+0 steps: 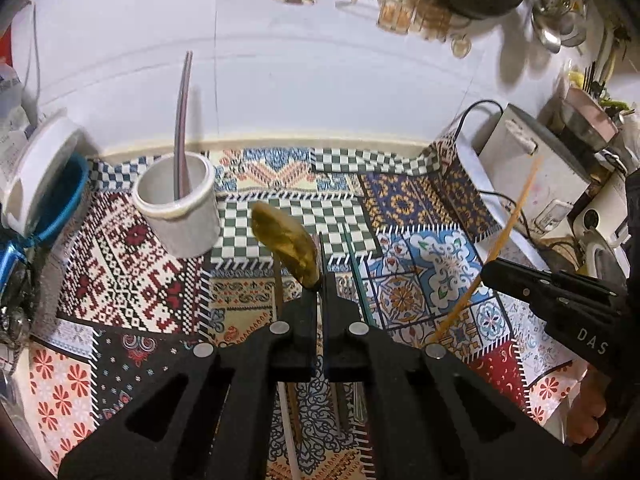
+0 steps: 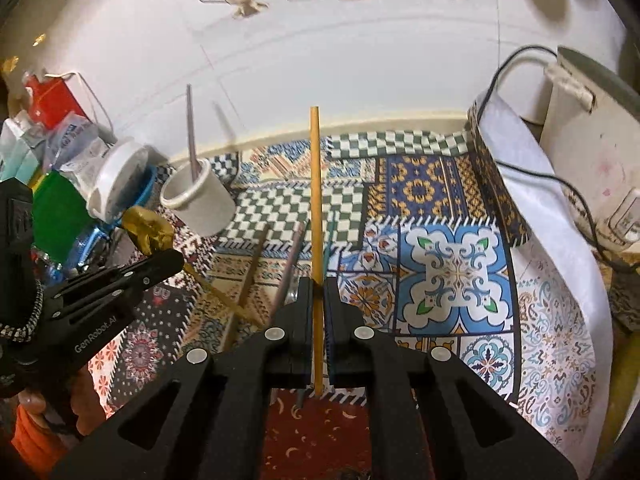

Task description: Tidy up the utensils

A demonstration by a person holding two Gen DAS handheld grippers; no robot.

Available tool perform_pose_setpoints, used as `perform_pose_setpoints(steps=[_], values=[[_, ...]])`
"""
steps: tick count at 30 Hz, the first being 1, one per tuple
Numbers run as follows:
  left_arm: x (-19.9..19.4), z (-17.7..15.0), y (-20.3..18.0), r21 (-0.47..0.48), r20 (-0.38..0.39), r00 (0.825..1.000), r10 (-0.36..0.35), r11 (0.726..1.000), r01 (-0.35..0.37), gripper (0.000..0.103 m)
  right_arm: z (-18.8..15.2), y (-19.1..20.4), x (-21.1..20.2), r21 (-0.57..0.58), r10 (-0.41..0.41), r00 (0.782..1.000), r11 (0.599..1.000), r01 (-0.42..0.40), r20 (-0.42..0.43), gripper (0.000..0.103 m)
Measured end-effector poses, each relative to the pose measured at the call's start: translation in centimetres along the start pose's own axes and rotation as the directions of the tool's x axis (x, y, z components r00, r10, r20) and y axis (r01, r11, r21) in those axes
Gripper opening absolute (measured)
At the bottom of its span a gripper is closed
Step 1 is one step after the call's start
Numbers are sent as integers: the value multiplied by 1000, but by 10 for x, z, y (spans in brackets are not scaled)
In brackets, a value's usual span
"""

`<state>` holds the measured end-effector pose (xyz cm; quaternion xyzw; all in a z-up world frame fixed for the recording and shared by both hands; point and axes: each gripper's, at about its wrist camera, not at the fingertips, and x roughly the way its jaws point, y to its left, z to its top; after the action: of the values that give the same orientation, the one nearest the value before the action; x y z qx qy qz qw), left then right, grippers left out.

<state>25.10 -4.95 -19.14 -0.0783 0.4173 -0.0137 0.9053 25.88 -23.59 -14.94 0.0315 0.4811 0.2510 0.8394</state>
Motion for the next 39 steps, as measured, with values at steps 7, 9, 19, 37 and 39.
perform_pose_setpoints(steps=[7, 9, 19, 37, 39], values=[[-22, 9, 5, -9, 65, 998, 4, 1000, -4, 0, 15, 19, -13, -39, 21, 998, 999, -19, 55, 4], [-29, 13, 7, -14, 85, 996, 9, 1000, -8, 0, 21, 25, -15, -55, 28, 997, 998, -25, 69, 4], [-61, 35, 32, -54, 178, 982, 62, 997, -54, 0, 58, 60, -21, -146, 91, 988, 987, -72, 124, 2], [-62, 32, 85, -178, 166, 969, 184, 972, -154, 0, 47, 58, 98, -247, 43, 976, 964, -96, -214, 18], [-58, 29, 89, -190, 151, 970, 192, 968, -162, 0, 47, 55, 116, -230, 46, 964, 967, -109, -263, 20]])
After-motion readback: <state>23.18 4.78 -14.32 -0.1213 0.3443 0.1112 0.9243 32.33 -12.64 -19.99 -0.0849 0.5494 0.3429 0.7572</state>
